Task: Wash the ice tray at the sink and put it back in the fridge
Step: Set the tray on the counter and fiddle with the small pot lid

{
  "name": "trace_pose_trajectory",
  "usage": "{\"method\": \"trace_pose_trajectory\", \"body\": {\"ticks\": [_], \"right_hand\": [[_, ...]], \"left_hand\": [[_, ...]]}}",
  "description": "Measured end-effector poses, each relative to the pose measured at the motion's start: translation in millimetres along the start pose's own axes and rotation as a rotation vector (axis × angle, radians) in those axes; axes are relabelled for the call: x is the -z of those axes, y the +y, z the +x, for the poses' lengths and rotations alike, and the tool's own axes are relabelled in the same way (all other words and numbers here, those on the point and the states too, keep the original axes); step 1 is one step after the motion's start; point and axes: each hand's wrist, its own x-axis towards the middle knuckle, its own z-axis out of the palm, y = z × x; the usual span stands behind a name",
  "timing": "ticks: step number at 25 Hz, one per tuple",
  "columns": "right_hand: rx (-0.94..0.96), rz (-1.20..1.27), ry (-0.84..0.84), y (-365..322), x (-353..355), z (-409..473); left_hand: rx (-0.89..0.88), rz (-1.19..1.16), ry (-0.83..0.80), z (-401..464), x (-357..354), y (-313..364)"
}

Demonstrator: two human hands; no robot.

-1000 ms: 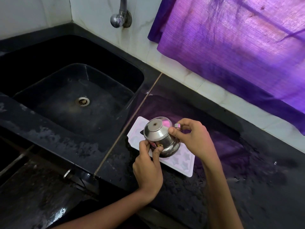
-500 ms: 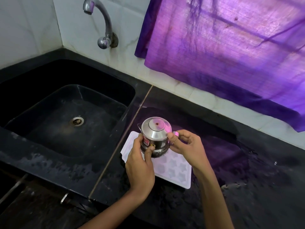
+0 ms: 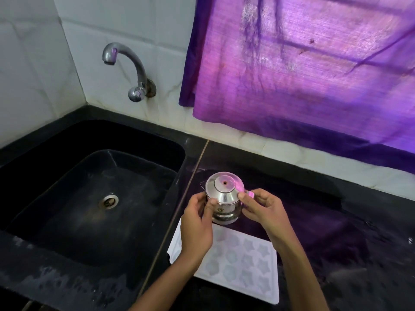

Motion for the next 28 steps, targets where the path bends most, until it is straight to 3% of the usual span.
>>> {"method": "trace_pose_trajectory", "body": {"ticks": [13, 28], "right_hand": [[-0.064, 0.134, -0.018, 23.2, -1.3, 144.5], [-0.136, 0.149, 0.047, 40.5, -3.3, 184.8]], "left_hand": [[0.008, 0.174, -0.017, 141.4, -38.1, -23.0], [0.063, 0.175, -0.002, 179.8, -45.4, -46.1]]}}
